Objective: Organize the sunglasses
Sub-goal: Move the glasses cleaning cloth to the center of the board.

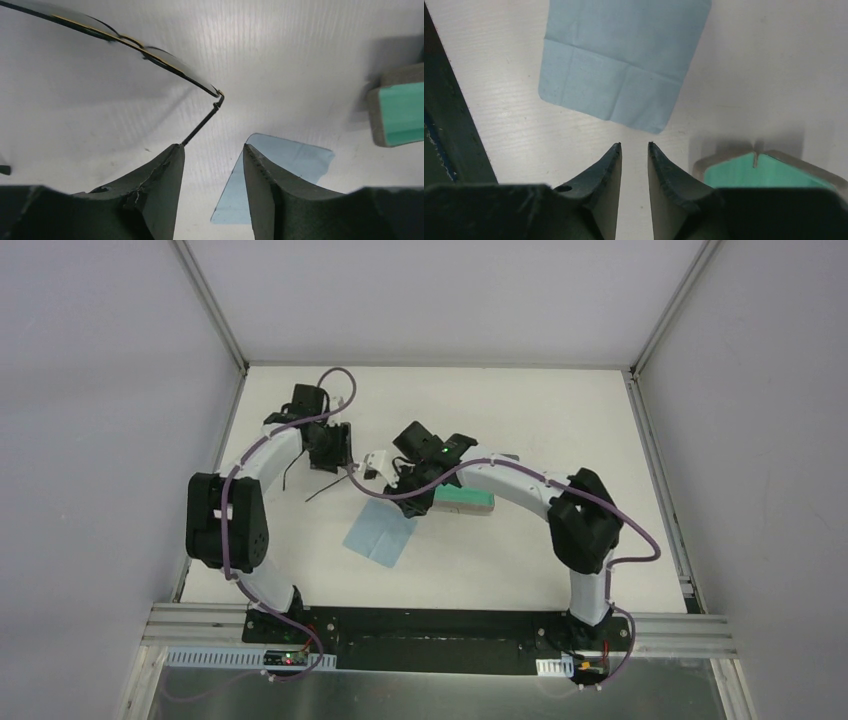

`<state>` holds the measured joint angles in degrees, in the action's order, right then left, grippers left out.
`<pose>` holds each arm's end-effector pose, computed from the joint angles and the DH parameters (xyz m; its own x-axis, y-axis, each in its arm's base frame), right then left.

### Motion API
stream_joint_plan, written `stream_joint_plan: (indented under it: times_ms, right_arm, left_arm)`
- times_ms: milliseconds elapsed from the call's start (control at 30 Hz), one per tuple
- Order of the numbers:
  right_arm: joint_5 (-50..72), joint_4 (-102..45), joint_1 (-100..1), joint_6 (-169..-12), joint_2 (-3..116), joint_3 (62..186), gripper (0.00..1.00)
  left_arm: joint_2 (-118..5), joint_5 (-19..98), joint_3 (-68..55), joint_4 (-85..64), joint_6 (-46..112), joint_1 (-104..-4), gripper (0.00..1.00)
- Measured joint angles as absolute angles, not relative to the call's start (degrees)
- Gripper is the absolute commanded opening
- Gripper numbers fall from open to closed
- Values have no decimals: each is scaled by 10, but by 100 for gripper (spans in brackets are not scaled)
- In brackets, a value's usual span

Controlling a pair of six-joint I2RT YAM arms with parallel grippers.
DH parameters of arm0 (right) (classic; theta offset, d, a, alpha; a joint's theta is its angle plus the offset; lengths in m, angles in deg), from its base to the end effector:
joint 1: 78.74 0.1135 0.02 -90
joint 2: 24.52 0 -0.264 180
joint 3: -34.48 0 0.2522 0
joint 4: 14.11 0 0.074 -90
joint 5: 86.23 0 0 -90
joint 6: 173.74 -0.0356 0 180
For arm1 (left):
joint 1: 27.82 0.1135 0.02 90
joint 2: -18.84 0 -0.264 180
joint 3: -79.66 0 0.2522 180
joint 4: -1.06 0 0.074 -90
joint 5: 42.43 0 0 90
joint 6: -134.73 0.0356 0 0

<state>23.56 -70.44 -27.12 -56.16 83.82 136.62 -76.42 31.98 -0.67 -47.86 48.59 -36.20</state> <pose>0.2410 0.3237 0.2415 -0.1019 -0.8303 -0.5479 -0.9948 0.0873 0.0527 0.3306 -0.0584 0.2142 -0.8687 0.1935 -0.4560 0.3168 0.9247 -0.2110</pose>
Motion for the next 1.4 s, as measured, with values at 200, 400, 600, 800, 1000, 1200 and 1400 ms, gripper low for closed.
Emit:
stream_joint_plan:
  times_ms: [200, 400, 600, 800, 1000, 1200, 1400]
  right_arm:
    - [212, -701, -255, -578, 905, 1385, 29]
    - [178, -701, -256, -587, 939, 1386, 31]
    - [157, -699, -256, -588, 953, 1388, 35]
    - [150, -696, -255, -589, 957, 1388, 37]
    - [122, -690, -254, -587, 964, 1396, 14]
    - [100, -688, -257, -578, 983, 1428, 0]
    - [82, -685, -279, -562, 1012, 1474, 0]
  left_arm:
    - [-738, 305, -46, -474, 456, -291, 49]
    - [-729, 278, -49, -474, 436, -255, 49]
    - [-719, 248, -45, -474, 426, -256, 49]
    - [-711, 244, -45, -474, 425, -256, 49]
    - [-711, 244, -44, -473, 425, -256, 48]
    - [-710, 238, -35, -470, 426, -256, 48]
    - [-710, 218, -30, -470, 431, -256, 41]
